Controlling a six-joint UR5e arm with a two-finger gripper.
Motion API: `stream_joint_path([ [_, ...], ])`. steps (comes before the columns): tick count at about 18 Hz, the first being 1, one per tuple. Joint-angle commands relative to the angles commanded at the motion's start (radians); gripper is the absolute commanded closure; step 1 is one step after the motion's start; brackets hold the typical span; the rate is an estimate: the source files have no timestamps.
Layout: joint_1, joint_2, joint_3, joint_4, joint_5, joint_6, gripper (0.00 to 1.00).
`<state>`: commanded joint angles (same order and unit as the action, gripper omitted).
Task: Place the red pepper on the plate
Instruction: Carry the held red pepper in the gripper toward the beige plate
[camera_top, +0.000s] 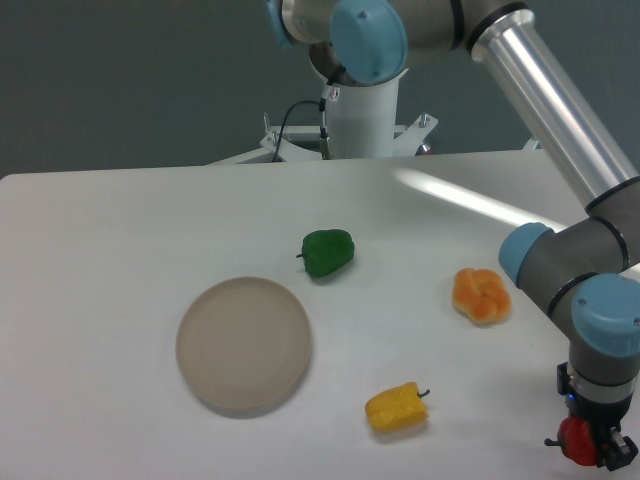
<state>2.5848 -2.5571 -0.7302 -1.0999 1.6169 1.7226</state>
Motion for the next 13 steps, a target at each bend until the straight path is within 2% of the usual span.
stream_joint_path([
  [2, -0.006, 0.006, -0.001, -0.003, -0.012, 0.0, 0.63],
  [5, -0.038, 0.049, -0.055, -0.011, -0.012, 0.0, 0.63],
  [8, -0.046, 0.144, -0.167, -0.021, -0.029, -0.001, 0.63],
  [10, -0.063, 0.21, -0.234, -0.05, -0.038, -0.003, 0.63],
  [12, -0.083, 0.288, -0.32, -0.077, -0.038, -0.02, 0.63],
  [13, -0.106, 0.346, -0.384, -0.087, -0.038, -0.059, 0.63],
])
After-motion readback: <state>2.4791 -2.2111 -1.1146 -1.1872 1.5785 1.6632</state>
